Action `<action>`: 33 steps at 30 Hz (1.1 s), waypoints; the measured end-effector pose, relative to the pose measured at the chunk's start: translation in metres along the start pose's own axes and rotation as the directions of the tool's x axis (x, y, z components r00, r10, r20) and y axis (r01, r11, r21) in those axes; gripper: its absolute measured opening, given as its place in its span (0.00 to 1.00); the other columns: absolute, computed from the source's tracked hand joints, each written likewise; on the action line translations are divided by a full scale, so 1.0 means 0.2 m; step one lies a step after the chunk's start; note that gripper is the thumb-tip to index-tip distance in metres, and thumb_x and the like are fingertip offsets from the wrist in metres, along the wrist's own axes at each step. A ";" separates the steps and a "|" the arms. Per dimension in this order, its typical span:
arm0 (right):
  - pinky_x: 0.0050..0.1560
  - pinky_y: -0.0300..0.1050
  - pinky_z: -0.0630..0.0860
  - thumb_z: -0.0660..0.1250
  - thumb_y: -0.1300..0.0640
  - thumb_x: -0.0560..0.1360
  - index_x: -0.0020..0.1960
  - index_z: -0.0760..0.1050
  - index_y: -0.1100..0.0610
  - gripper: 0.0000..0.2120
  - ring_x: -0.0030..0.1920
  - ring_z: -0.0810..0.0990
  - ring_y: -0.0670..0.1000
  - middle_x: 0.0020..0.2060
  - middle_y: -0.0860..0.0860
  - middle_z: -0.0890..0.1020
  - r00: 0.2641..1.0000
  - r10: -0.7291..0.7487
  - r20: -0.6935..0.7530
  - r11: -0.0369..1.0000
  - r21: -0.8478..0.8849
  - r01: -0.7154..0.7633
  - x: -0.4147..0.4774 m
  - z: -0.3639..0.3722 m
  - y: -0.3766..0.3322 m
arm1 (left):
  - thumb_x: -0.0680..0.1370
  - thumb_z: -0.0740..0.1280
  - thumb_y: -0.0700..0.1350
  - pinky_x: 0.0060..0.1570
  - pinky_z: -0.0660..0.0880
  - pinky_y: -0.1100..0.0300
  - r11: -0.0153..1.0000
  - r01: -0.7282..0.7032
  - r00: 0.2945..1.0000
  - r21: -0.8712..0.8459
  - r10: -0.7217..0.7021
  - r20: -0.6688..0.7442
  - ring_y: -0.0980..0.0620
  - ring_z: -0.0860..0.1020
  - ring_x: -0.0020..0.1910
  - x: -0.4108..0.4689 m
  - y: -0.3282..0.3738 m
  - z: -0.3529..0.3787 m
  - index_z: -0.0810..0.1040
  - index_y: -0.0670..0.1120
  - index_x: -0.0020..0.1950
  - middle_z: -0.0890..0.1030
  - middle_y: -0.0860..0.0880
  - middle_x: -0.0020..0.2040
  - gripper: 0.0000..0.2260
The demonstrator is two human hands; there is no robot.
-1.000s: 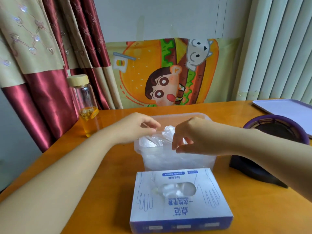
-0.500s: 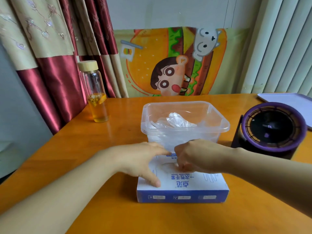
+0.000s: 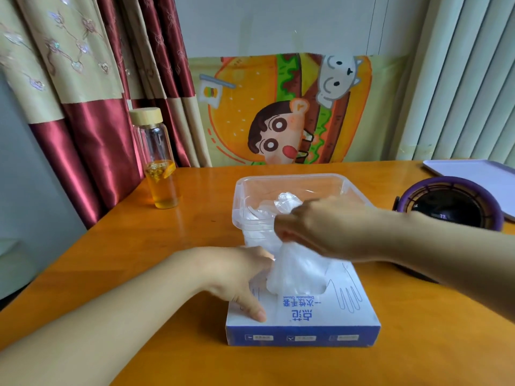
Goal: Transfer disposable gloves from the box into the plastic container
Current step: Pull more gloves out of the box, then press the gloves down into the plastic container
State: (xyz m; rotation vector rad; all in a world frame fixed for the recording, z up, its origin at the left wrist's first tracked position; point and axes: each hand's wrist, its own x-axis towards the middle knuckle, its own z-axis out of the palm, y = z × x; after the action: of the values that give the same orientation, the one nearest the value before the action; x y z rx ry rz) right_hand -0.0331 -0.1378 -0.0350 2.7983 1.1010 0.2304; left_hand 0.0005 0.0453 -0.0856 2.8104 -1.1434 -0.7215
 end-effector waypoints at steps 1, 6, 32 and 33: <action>0.39 0.48 0.73 0.52 0.51 0.82 0.53 0.69 0.52 0.08 0.38 0.75 0.55 0.39 0.49 0.74 0.998 0.029 -0.048 0.999 0.016 -0.029 0.01 -0.05 0.02 | 0.71 0.73 0.58 0.69 0.65 0.52 1.000 -0.006 1.000 0.006 0.006 0.000 0.51 0.64 0.71 0.01 0.00 0.00 0.57 0.57 0.76 0.61 0.56 0.75 0.39; 0.41 0.49 0.75 0.59 0.53 0.80 0.53 0.75 0.56 0.09 0.41 0.79 0.54 0.42 0.51 0.80 0.908 0.089 -0.409 0.992 0.116 -0.045 0.02 -0.28 0.19 | 0.70 0.73 0.59 0.66 0.69 0.57 0.991 0.006 0.999 -0.136 -0.012 -0.048 0.56 0.72 0.65 -0.02 -0.02 -0.01 0.64 0.57 0.72 0.70 0.59 0.70 0.34; 0.62 0.43 0.72 0.65 0.45 0.76 0.38 0.81 0.48 0.12 0.59 0.76 0.41 0.55 0.42 0.80 0.754 0.599 -0.270 0.440 0.898 -0.027 -0.08 -0.13 0.33 | 0.79 0.67 0.45 0.43 0.79 0.61 0.605 -0.141 0.810 -0.784 -0.384 -0.442 0.55 0.77 0.40 0.23 -0.09 -0.41 0.80 0.48 0.48 0.80 0.51 0.42 0.03; 0.63 0.39 0.68 0.66 0.42 0.73 0.35 0.82 0.45 0.12 0.63 0.72 0.37 0.60 0.38 0.76 0.839 0.461 -0.290 0.582 0.812 -0.039 -0.10 -0.16 0.31 | 0.79 0.67 0.44 0.41 0.80 0.61 0.544 -0.124 0.823 -0.830 -0.410 -0.392 0.54 0.77 0.40 0.24 -0.08 -0.43 0.79 0.47 0.49 0.79 0.50 0.43 0.03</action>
State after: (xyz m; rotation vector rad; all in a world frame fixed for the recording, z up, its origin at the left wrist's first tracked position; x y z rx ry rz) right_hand -0.0131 -0.1947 0.0041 3.8855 1.0228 0.6467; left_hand 0.0785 0.0124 -0.0309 2.0187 -0.2767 -0.2620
